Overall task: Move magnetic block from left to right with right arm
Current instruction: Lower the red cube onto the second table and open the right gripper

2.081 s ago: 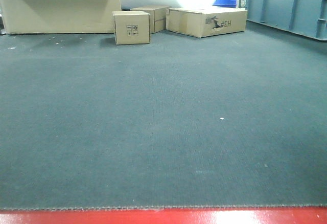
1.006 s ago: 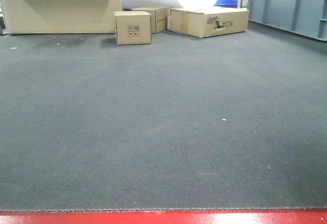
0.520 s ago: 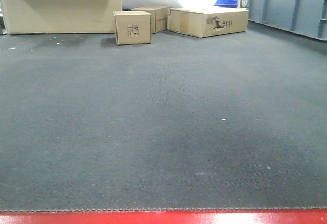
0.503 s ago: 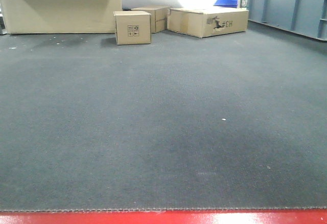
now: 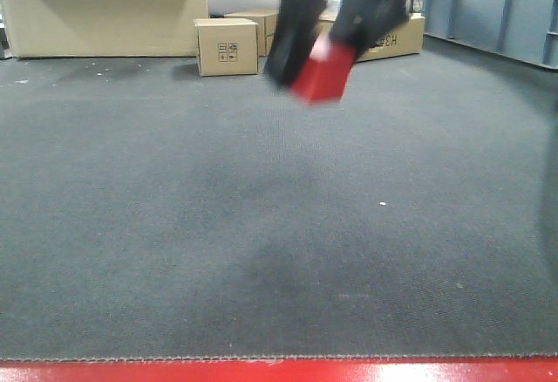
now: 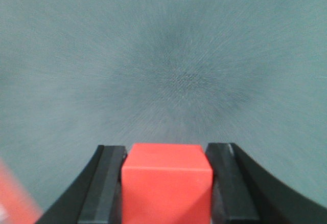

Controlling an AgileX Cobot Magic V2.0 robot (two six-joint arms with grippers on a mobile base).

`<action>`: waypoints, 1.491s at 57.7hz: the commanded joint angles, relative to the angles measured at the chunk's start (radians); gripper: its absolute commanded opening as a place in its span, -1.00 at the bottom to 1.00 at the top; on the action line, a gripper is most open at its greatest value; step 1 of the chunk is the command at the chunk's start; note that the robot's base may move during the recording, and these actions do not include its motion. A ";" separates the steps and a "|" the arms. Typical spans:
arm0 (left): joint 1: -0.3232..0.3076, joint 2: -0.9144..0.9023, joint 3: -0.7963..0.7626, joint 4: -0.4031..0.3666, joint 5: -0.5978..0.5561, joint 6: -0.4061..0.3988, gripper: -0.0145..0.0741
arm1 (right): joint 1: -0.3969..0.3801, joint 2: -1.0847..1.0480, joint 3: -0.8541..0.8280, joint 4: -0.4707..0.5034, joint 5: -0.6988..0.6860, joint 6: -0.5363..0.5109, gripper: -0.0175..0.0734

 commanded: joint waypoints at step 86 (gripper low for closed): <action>0.000 -0.012 0.009 -0.005 -0.084 -0.006 -0.96 | -0.133 -0.274 0.013 -0.021 -0.032 0.088 -0.47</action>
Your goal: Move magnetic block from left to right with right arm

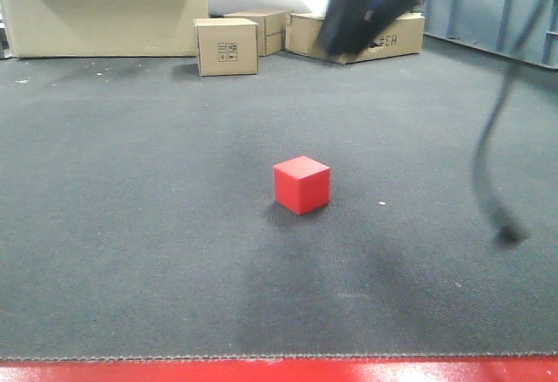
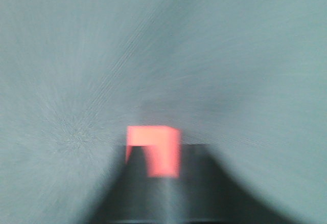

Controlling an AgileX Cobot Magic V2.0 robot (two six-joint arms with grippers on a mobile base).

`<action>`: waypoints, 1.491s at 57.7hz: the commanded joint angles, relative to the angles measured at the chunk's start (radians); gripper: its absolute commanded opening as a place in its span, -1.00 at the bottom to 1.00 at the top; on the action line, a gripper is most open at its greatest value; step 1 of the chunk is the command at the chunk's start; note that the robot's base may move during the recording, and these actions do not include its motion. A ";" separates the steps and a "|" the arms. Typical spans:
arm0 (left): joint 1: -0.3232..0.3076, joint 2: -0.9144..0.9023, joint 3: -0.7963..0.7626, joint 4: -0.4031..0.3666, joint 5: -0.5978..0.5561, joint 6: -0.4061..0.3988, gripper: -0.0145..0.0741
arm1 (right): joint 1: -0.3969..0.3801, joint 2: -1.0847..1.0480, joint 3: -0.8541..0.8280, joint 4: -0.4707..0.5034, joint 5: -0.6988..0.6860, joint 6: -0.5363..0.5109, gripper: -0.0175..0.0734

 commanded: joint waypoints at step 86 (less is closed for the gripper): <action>0.000 -0.012 0.009 -0.005 -0.084 -0.006 -0.96 | -0.063 -1.178 0.834 -0.041 -0.464 0.002 -0.48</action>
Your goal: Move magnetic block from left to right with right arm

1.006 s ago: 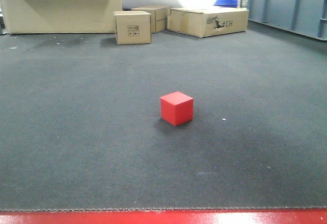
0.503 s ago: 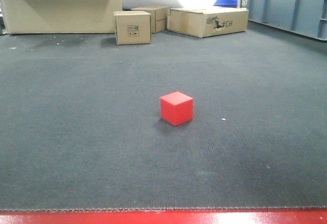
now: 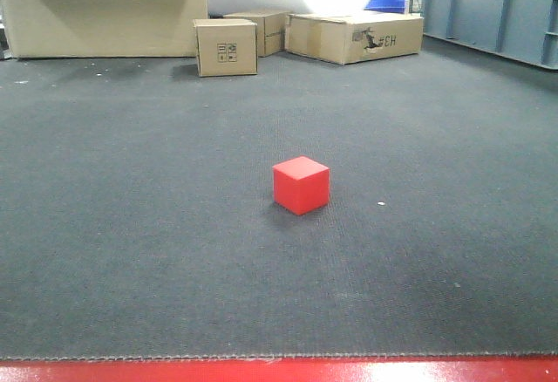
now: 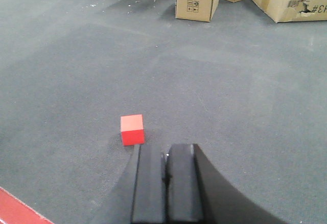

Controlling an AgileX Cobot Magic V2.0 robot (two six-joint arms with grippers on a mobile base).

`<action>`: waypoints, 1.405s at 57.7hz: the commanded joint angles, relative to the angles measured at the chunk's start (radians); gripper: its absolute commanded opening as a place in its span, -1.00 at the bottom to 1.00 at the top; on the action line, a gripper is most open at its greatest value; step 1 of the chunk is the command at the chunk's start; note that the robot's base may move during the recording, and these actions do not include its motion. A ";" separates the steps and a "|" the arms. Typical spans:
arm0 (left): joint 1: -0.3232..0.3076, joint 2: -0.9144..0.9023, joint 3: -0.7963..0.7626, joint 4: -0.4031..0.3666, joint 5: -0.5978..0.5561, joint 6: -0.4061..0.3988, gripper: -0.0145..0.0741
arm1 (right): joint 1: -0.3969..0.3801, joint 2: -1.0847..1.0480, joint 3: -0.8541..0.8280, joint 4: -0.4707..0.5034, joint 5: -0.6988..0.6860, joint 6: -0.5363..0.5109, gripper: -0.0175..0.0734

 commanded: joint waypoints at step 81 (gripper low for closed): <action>0.000 -0.011 0.009 -0.005 -0.084 -0.006 -0.96 | -0.472 -0.405 0.537 -0.099 -0.508 -0.001 -0.48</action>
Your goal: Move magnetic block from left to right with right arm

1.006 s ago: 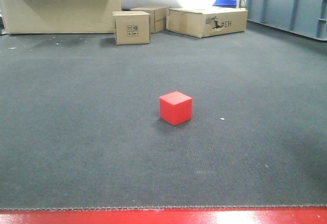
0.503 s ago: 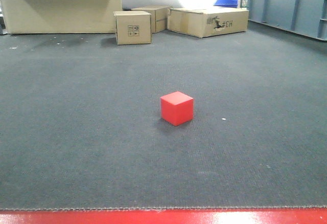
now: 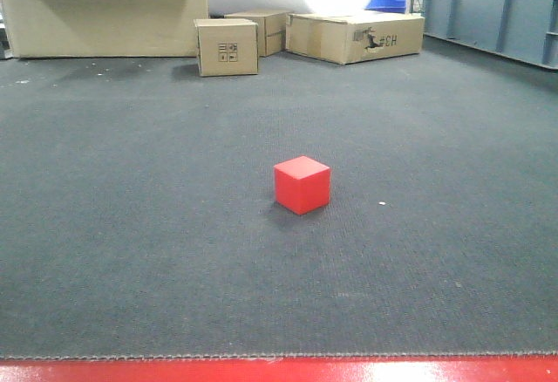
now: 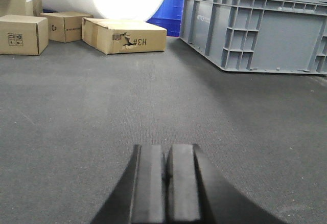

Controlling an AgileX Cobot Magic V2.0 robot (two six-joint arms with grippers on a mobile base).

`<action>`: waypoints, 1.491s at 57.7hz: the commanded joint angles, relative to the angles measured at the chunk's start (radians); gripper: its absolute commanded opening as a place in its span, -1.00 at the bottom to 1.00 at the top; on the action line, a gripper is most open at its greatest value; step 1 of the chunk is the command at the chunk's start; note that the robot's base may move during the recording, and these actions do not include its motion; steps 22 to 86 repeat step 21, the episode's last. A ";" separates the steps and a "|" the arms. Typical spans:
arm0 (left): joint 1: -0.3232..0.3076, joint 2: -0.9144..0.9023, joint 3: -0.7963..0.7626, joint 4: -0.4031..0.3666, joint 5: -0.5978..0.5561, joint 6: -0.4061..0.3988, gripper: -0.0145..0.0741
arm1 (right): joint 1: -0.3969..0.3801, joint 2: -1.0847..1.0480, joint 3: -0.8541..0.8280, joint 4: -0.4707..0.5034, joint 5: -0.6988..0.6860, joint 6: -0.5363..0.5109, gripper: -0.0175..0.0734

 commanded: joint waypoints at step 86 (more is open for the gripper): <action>0.000 -0.011 0.009 -0.005 -0.084 -0.006 -0.96 | -0.007 -0.021 0.001 -0.009 -0.083 -0.001 -0.48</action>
